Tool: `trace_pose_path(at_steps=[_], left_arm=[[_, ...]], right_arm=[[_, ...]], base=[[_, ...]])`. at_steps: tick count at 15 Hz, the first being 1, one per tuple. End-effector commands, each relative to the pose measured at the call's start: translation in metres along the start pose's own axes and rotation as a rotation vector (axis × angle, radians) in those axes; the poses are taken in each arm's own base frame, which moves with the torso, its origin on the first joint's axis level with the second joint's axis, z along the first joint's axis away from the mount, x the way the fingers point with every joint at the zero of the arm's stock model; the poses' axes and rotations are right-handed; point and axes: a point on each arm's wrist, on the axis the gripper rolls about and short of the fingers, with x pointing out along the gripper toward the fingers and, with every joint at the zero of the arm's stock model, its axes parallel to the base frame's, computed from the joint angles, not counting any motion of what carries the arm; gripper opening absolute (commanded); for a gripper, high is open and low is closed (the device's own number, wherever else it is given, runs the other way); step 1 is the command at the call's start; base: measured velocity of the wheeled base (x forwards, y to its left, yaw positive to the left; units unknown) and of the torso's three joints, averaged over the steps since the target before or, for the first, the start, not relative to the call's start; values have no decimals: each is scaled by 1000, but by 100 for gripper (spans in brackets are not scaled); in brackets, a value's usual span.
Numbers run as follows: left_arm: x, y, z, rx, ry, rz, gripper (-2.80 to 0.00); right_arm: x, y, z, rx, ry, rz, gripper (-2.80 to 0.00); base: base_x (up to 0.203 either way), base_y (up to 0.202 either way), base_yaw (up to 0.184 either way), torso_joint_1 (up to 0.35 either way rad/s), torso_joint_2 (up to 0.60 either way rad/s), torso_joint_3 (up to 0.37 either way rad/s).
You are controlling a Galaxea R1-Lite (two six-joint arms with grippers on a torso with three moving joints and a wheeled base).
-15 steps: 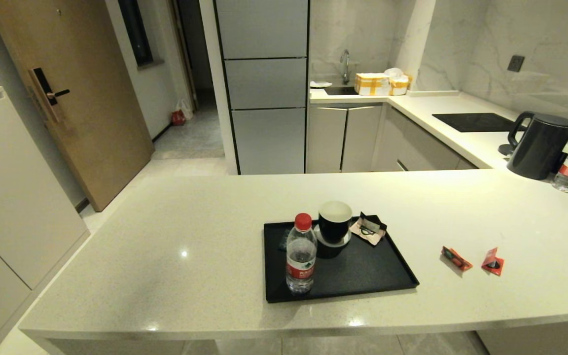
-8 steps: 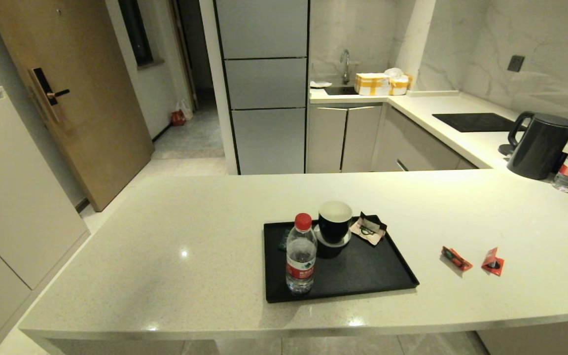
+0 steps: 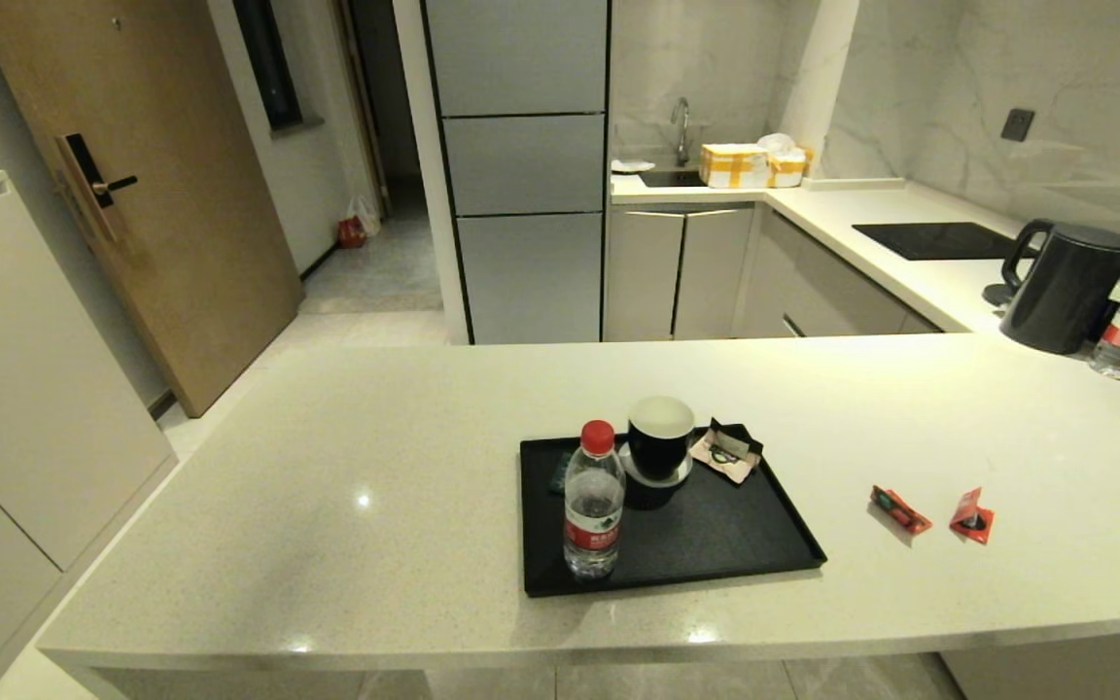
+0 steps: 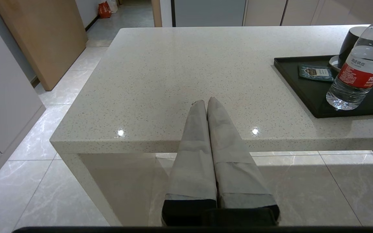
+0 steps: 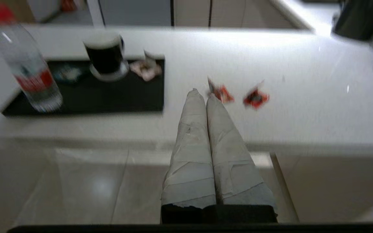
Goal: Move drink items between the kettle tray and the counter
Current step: Return the tea bag to its original position
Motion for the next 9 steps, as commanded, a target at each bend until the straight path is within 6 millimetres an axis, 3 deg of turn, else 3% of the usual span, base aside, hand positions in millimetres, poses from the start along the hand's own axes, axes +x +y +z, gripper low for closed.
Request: trace_pose_path(at_steps=[1,3,5,9], left_arm=[[0,0,0,0,0,0,-280],[0,0,0,0,0,0,-280],[0,0,0,0,0,0,-280],[0,0,0,0,0,0,-280]], right_arm=[[-5,-2,44,-2,-63,28,-280],[1,-3,66,-5,-31,80,-280],[27,-6,78,15,166,31,-280],[120,-12,78,119,625,-123,-280]], base=[[0,0,0,0,0,0],[0,0,0,0,0,0],[0,0,0,0,0,0],[0,0,0,0,0,0]])
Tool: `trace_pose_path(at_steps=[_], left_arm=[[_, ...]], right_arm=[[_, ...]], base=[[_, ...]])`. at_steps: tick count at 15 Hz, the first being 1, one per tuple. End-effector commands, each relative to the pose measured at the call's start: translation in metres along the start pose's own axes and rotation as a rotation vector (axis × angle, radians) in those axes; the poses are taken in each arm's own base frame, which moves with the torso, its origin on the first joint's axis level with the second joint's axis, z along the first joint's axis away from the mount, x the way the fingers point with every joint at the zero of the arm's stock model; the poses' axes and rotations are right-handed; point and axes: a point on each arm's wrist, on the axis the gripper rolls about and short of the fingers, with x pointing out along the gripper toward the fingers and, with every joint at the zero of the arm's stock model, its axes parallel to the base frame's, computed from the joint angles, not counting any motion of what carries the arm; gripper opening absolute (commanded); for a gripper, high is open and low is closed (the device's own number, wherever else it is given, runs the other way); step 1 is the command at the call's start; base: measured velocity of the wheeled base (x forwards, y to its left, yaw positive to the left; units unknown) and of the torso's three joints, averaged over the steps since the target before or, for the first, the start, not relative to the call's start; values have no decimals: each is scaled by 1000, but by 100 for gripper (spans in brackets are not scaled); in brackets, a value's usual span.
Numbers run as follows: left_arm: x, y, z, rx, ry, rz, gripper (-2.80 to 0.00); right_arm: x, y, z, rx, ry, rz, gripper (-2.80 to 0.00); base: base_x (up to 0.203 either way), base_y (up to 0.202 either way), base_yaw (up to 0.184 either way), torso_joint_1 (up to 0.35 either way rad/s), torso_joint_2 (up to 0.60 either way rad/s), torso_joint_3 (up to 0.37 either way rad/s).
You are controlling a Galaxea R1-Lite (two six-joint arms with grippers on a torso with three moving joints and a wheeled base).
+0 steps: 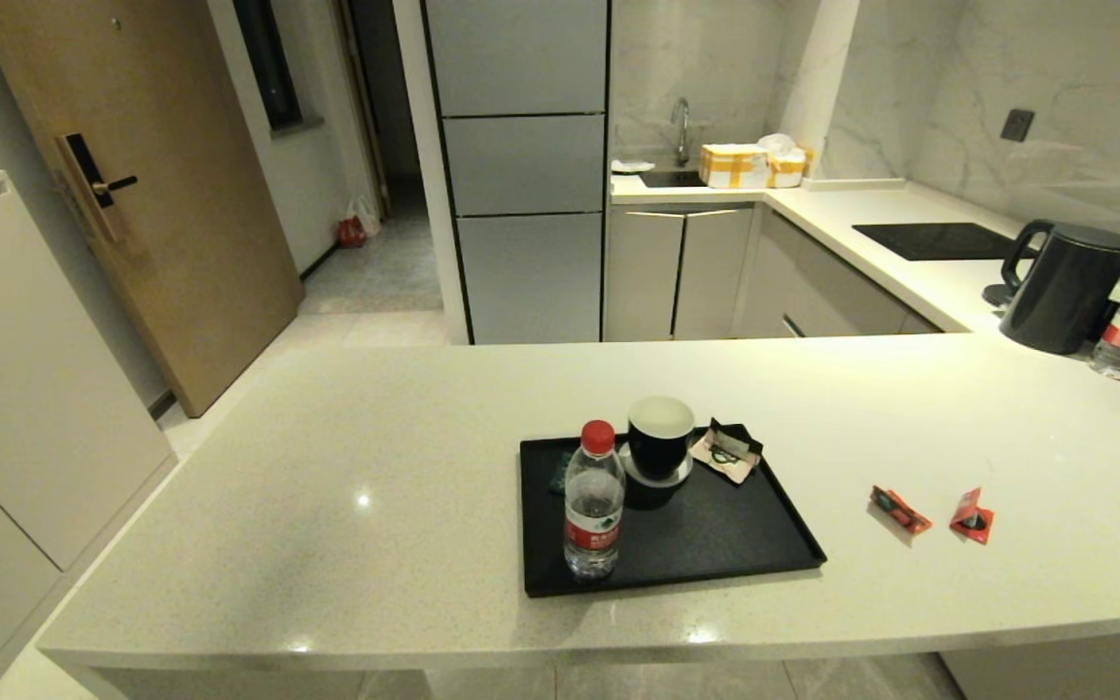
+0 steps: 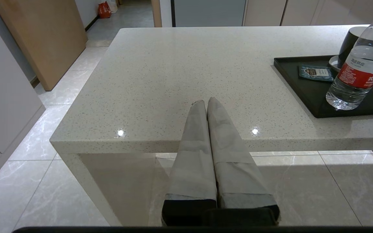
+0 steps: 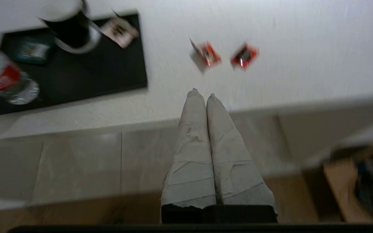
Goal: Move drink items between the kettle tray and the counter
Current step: Return the tea bag to its original position
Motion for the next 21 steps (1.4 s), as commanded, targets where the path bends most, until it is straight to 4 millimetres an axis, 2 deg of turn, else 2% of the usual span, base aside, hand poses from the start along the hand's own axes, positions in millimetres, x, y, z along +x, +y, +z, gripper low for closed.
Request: trace_pose_path(at_steps=[1,5,8,10,13,14,16,18,21], left_arm=[[0,0,0,0,0,0,-280],[0,0,0,0,0,0,-280],[0,0,0,0,0,0,-280],[0,0,0,0,0,0,-280],[0,0,0,0,0,0,-280],[0,0,0,0,0,0,-280],[0,0,0,0,0,0,-280],[0,0,0,0,0,0,-280],[0,0,0,0,0,0,-280]], right_arm=[[85,5,18,72,372,-73,-280],[199,5,22,201,649,-176,-280],[276,-5,39,220,676,-165,-280],[312,-13,50,141,670,-84,-280],[365,-18,55,101,664,-51,-280],[378,-19,52,98,695,-47,-280],[391,-20,35,96,790,-45,-280],[396,-22,27,100,817,-49,-280],[390,-24,25,117,830,-56,-280]], base=[[0,0,0,0,0,0],[0,0,0,0,0,0],[0,0,0,0,0,0],[0,0,0,0,0,0],[0,0,0,0,0,0],[0,0,0,0,0,0],[0,0,0,0,0,0],[0,0,0,0,0,0],[0,0,0,0,0,0]])
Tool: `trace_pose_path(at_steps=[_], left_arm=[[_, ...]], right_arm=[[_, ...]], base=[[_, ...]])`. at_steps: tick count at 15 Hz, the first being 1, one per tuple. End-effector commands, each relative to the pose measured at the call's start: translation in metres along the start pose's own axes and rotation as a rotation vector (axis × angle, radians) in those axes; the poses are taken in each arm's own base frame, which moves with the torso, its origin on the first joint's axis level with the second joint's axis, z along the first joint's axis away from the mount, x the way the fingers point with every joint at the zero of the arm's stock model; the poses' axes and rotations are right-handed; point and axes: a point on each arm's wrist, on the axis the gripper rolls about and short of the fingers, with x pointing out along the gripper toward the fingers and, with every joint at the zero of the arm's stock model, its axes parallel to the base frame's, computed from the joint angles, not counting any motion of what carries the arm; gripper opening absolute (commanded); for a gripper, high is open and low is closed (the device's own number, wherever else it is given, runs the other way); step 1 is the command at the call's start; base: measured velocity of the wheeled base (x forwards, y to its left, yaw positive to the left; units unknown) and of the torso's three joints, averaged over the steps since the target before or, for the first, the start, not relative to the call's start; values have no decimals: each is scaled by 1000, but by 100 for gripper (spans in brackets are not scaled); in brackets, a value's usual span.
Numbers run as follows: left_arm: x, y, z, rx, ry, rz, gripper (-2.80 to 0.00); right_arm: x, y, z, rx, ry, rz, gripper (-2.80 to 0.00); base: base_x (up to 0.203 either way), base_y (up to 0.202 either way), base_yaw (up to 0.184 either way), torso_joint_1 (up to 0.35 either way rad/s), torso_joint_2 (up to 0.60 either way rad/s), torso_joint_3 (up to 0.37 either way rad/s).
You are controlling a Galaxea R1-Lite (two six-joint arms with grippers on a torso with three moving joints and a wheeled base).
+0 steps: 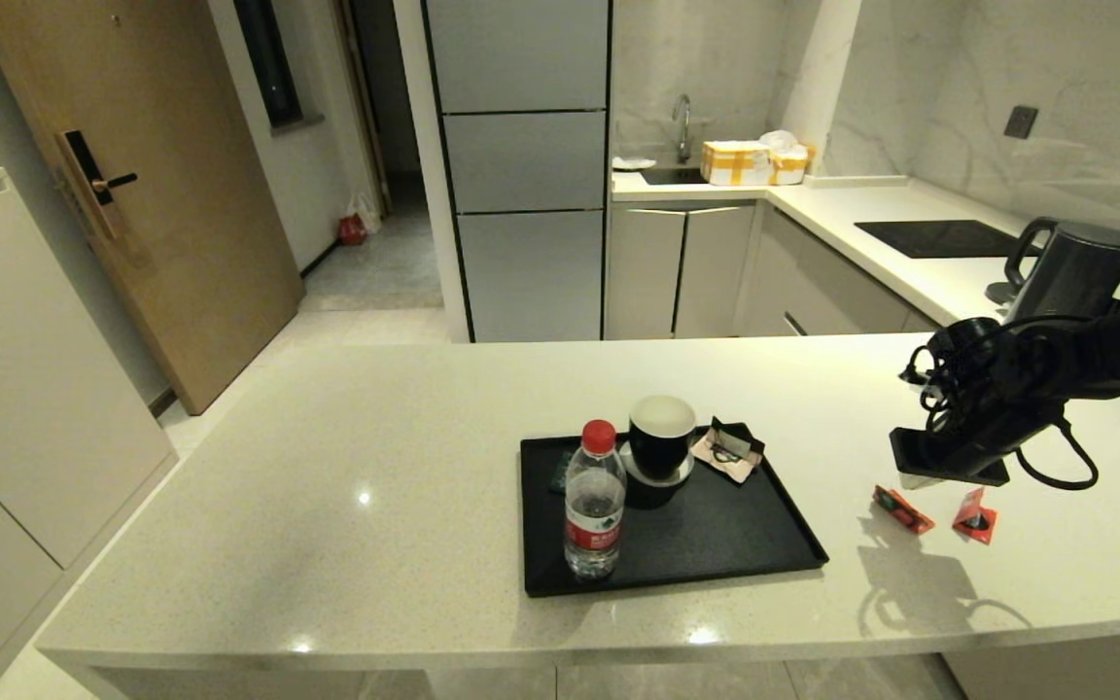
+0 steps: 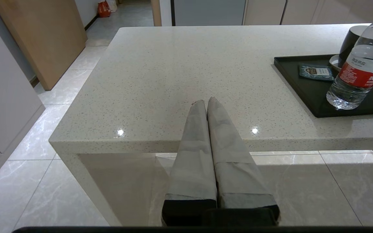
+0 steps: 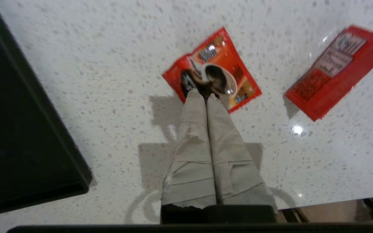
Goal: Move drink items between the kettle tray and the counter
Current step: Return the tea bag to its original position
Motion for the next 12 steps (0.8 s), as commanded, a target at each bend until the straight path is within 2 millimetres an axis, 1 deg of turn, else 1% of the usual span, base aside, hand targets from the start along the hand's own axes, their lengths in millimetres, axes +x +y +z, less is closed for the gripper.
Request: trace_pose_path(at_steps=[1,3,6,10,12], left_arm=[[0,0,0,0,0,0,-280],[0,0,0,0,0,0,-280],[0,0,0,0,0,0,-280],[0,0,0,0,0,0,-280],[0,0,0,0,0,0,-280]], right_arm=[[3,-4,-4,12,19,-4,-280],[5,-6,-8,16,32,-7,-280],[1,-6,-13,17,41,-5,-280],[5,-6,-22,15,74,-7,-280],[8,-5,-23,12,61,-5,-280]], base=[[0,0,0,0,0,0],[0,0,0,0,0,0],[0,0,0,0,0,0],[0,0,0,0,0,0],[0,0,0,0,0,0]])
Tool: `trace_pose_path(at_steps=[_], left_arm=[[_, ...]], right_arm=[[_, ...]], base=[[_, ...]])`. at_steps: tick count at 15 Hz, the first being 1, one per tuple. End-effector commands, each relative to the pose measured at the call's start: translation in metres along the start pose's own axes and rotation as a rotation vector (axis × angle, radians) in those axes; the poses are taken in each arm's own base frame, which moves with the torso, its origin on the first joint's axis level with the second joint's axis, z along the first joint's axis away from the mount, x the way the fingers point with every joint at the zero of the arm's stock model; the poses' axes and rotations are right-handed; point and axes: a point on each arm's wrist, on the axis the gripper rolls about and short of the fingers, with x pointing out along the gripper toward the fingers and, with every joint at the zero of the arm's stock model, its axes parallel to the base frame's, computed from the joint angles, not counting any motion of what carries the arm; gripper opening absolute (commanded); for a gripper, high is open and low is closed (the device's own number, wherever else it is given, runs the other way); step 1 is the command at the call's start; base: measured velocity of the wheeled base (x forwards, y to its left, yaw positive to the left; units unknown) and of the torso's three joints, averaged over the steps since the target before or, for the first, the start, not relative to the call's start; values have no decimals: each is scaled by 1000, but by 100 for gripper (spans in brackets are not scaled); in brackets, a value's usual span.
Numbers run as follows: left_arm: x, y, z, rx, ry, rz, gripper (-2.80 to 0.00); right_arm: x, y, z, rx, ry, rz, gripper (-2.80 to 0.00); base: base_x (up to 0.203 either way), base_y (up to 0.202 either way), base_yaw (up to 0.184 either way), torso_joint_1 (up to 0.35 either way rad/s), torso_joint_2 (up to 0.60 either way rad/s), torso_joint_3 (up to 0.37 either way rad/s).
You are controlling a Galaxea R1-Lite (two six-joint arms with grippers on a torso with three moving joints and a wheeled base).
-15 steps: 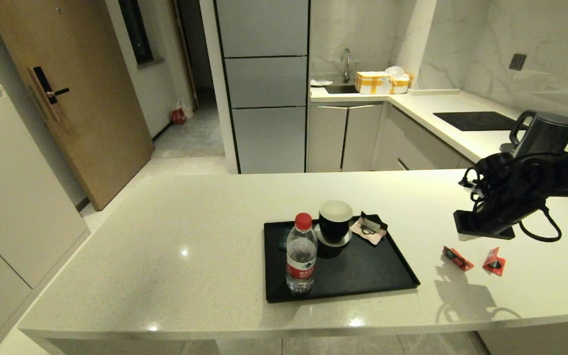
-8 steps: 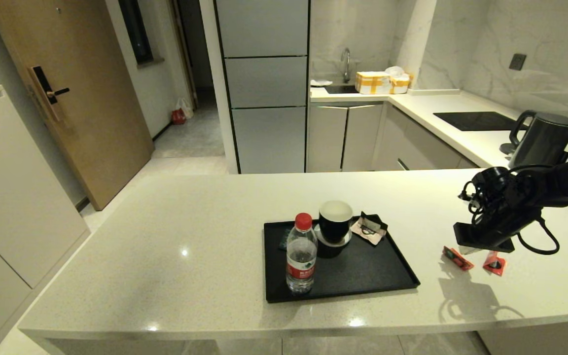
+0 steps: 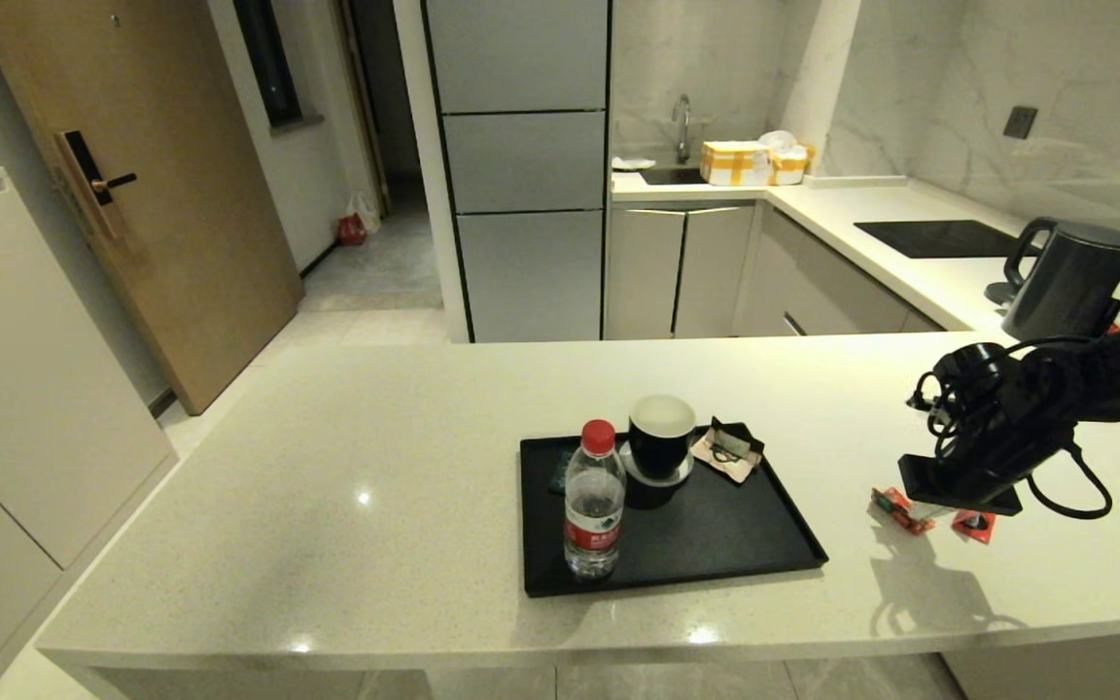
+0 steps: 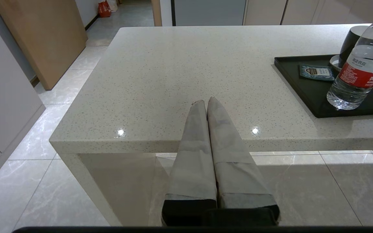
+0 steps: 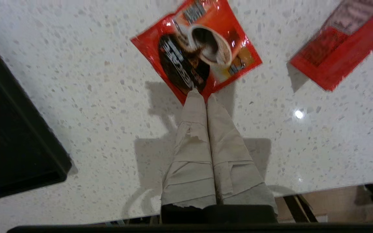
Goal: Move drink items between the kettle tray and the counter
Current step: Return the tea bag to its original position
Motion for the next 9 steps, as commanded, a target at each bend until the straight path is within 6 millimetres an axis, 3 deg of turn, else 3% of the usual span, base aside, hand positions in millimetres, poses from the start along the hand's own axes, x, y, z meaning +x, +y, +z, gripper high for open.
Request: trace_pose_path(at_steps=[1,4,9], left_arm=[[0,0,0,0,0,0,-280],[0,0,0,0,0,0,-280],[0,0,0,0,0,0,-280]], right_arm=[[-1,1,-4,-3,8,3,-280],[1,2,-3,-7,-26,4,-280],[-16,7,7,-15,-117,12,-280]], base=[[0,0,0,0,0,0],[0,0,0,0,0,0],[0,0,0,0,0,0]])
